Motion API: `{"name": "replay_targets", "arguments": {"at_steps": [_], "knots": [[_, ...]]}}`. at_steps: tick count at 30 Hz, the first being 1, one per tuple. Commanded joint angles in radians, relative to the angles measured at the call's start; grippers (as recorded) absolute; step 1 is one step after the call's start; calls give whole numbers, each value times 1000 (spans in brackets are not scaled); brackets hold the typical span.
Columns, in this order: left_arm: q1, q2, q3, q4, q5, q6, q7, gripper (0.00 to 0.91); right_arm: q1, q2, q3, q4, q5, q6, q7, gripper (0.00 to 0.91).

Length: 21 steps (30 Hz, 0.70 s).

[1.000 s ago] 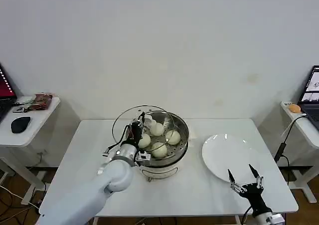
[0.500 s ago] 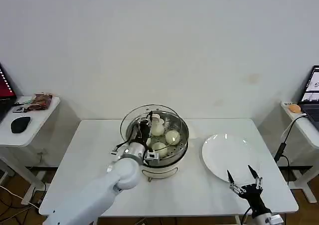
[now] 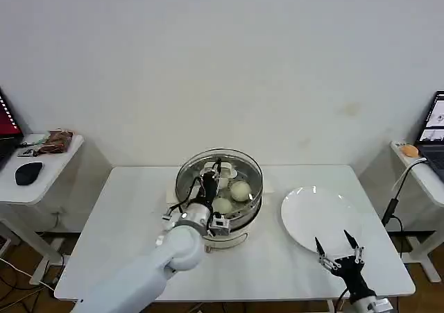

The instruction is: Take steamed baozi put them in steamer then cover it.

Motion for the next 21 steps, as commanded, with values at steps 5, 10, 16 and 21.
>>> {"name": "replay_targets", "arguments": {"at_steps": [5, 10, 16, 21], "knots": [[16, -5, -10, 10, 39, 0, 15, 10, 0, 1, -2, -6, -7, 4, -1, 907], [16, -8, -11, 26, 39, 0, 15, 10, 0, 2, -3, -5, -8, 5, -2, 907], [12, -14, -5, 28, 39, 0, 16, 10, -1, 4, -3, -8, -12, 7, -2, 907], [4, -19, 0, 34, 39, 0, 20, 10, 2, 6, -4, -10, -12, 8, -2, 907]]}}
